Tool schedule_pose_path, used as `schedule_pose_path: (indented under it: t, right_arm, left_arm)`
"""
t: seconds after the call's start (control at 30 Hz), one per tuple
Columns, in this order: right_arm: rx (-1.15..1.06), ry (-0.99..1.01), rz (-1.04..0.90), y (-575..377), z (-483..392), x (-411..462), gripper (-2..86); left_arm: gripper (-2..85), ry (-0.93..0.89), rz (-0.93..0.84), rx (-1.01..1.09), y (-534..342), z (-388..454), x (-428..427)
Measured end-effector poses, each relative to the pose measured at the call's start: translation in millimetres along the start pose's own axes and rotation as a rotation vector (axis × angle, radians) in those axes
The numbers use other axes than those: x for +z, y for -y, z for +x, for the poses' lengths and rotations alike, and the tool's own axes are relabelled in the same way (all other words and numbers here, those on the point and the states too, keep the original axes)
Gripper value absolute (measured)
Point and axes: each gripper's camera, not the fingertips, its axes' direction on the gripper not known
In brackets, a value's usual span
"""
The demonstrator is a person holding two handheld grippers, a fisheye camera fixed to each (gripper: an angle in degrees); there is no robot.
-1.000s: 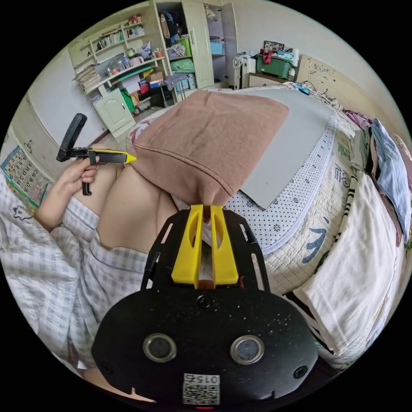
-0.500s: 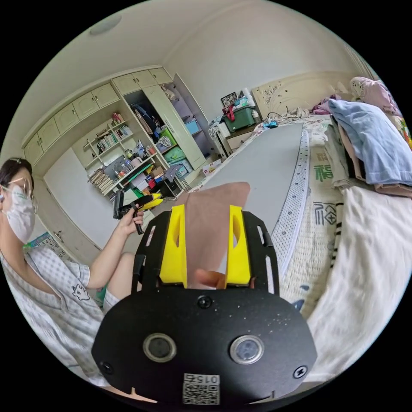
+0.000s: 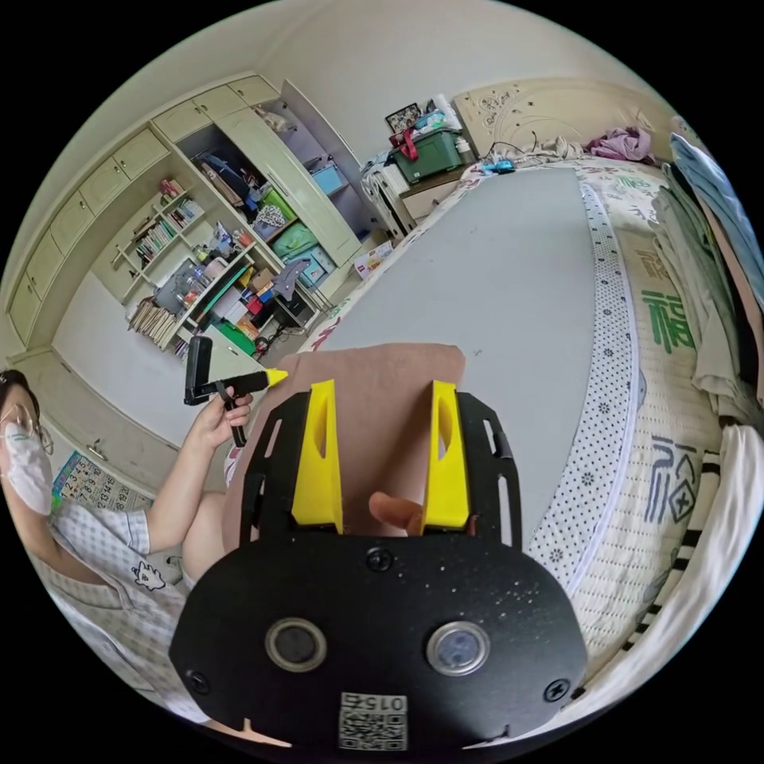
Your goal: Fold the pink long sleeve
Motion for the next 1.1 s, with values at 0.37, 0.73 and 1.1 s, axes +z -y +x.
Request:
schedule_pose_path:
  t: [0.37,0.73,1.1]
  right_arm:
    - [0.017,-0.040,0.042,19,-10,-19,17.2]
    - [0.035,-0.031,-0.026,23,-22,-12,17.6]
    - [0.069,-0.008,-0.079,15,-42,0,18.9]
  left_arm:
    - [18.5,0.069,0.047,-0.011,17,-9,-2]
    - [21.6,0.172,0.198,-0.074,18,-35,-33]
    - [21.7,-0.005,-0.038,0.024,43,-53,31]
